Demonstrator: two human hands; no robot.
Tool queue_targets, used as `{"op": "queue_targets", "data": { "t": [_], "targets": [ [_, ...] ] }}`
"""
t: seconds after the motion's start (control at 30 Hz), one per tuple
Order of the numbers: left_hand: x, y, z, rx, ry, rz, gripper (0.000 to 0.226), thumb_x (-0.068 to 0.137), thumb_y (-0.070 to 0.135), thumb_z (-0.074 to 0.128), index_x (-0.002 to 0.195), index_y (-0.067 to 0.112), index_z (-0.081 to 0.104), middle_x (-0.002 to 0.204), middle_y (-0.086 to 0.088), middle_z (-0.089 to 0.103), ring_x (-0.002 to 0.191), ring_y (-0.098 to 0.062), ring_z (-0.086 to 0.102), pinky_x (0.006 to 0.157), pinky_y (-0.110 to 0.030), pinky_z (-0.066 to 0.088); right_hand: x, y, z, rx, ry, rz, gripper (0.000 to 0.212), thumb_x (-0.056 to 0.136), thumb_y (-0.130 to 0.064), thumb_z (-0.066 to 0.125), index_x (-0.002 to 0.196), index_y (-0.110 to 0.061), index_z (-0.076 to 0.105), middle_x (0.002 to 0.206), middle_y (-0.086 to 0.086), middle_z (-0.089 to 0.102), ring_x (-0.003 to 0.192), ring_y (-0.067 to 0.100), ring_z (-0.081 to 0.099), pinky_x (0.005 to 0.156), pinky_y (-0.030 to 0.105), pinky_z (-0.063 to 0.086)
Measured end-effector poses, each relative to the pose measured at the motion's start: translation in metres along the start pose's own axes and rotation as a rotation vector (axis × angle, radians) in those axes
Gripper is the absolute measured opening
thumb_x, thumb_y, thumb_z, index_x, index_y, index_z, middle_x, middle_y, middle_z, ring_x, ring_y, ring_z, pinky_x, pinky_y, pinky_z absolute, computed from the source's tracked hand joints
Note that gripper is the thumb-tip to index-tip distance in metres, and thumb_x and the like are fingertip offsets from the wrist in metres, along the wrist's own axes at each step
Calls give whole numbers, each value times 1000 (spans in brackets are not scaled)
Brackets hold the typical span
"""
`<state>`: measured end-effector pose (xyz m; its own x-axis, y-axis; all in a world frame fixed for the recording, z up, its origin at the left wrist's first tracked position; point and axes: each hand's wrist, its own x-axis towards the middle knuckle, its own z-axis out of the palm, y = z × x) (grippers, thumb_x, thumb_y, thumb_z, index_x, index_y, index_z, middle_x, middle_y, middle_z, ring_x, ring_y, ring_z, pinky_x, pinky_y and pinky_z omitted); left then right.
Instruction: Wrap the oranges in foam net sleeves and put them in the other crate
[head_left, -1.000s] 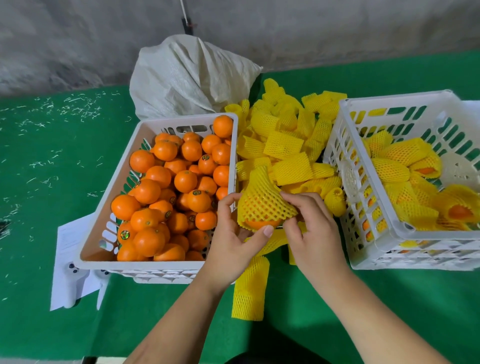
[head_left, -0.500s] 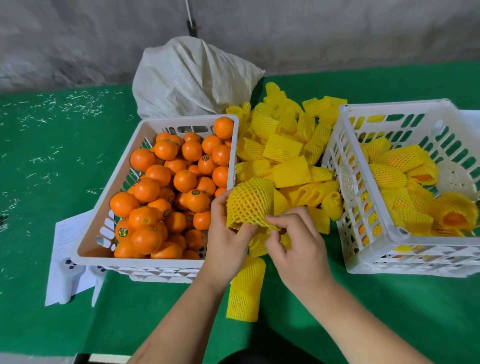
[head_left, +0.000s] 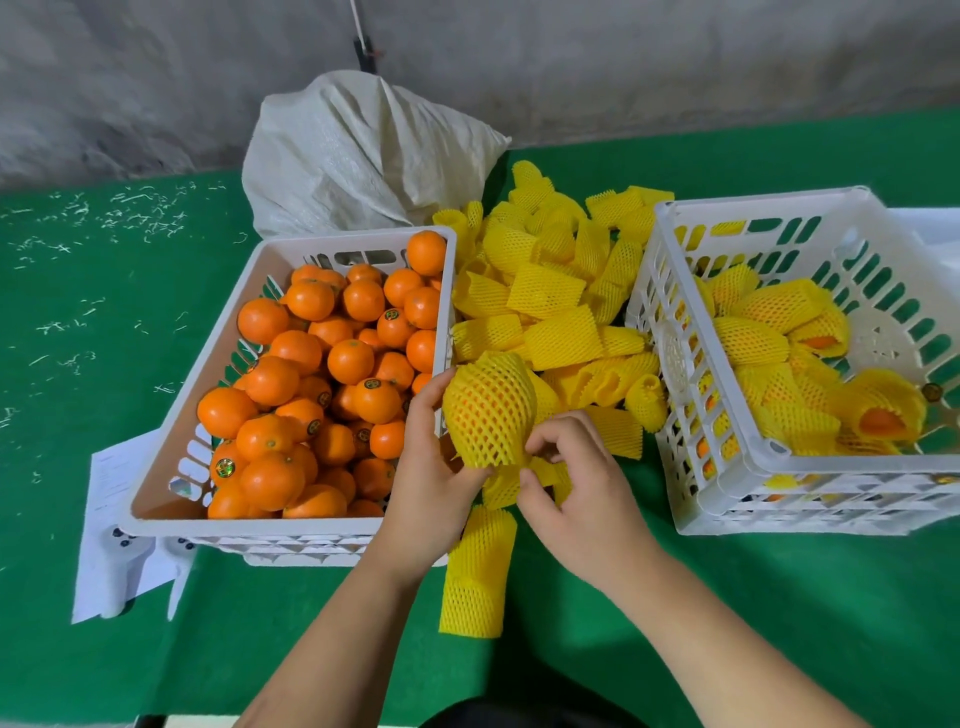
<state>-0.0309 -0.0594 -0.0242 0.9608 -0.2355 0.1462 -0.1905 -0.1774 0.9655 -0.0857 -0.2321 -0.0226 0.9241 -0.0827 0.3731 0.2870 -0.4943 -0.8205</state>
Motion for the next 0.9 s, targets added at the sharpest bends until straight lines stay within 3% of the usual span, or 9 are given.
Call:
{"op": "queue_targets", "data": {
  "t": [0.13, 0.2, 0.3, 0.4, 0.5, 0.6, 0.7, 0.8, 0.9],
  "targets": [
    [-1, 5, 12, 106, -67, 85, 93, 84, 8, 85, 150, 50, 34, 153, 6, 41, 145, -21, 46, 112, -38, 49, 6, -17, -7, 623, 69, 407, 67, 77, -52, 73, 132, -34, 39, 121, -24, 61, 111, 3, 64, 82, 23, 55],
    [-3, 9, 27, 269, -107, 216, 99, 85, 7, 85, 153, 53, 29, 151, 13, 34, 148, -6, 35, 113, -20, 41, 10, -21, -10, 634, 84, 432, 81, 74, -47, 81, 141, -40, 37, 131, -19, 59, 115, -1, 62, 85, 20, 55],
    [2, 16, 42, 312, -183, 246, 106, 83, 8, 81, 159, 52, 22, 148, 19, 30, 132, -1, 48, 100, -21, 49, 16, -18, -29, 596, 164, 441, 72, 72, -39, 85, 133, -49, 48, 123, -21, 65, 111, -2, 64, 84, 20, 56],
    [19, 18, 32, 285, -179, 251, 86, 94, 27, 78, 158, 51, 26, 142, 20, 41, 99, -10, 65, 79, -16, 53, 26, -5, -84, 358, 251, 386, 73, 68, -53, 83, 131, -56, 47, 118, -34, 57, 107, -8, 60, 78, 20, 58],
    [44, 8, 8, 469, -110, 204, 63, 99, 35, 68, 154, 39, 39, 135, 17, 53, 109, -8, 61, 89, -23, 52, 35, 23, -162, -6, 326, 326, 73, 75, -50, 84, 134, -53, 41, 116, -35, 51, 102, -11, 56, 68, 10, 54],
    [53, -6, 4, 734, -117, 142, 47, 101, 26, 69, 146, 20, 56, 134, -3, 61, 118, -27, 56, 100, -45, 46, 31, 67, -210, -445, 160, 488, 71, 88, -51, 73, 149, -33, 40, 145, -6, 50, 129, 12, 50, 100, 35, 51],
    [47, -12, 9, 951, -222, 222, 50, 97, 48, 54, 140, 23, 62, 131, 1, 64, 114, -27, 54, 97, -45, 43, 23, 93, -207, -864, -126, 741, 67, 92, -76, 32, 147, -41, 49, 160, -4, 41, 143, 27, 42, 102, 49, 44],
    [46, -15, 6, 947, -237, 232, 53, 95, 58, 42, 130, 29, 69, 127, 8, 66, 107, -21, 53, 90, -41, 44, 26, 95, -201, -900, -135, 794, 69, 87, -74, 22, 141, -46, 54, 163, -7, 36, 147, 24, 37, 103, 50, 43],
    [46, -21, 4, 909, -193, 270, 49, 96, 56, 43, 124, 29, 72, 123, 10, 67, 103, -18, 52, 88, -38, 43, 30, 97, -203, -936, -166, 829, 71, 92, -68, 29, 156, -38, 36, 169, -2, 25, 155, 24, 21, 117, 51, 31]
  ]
}}
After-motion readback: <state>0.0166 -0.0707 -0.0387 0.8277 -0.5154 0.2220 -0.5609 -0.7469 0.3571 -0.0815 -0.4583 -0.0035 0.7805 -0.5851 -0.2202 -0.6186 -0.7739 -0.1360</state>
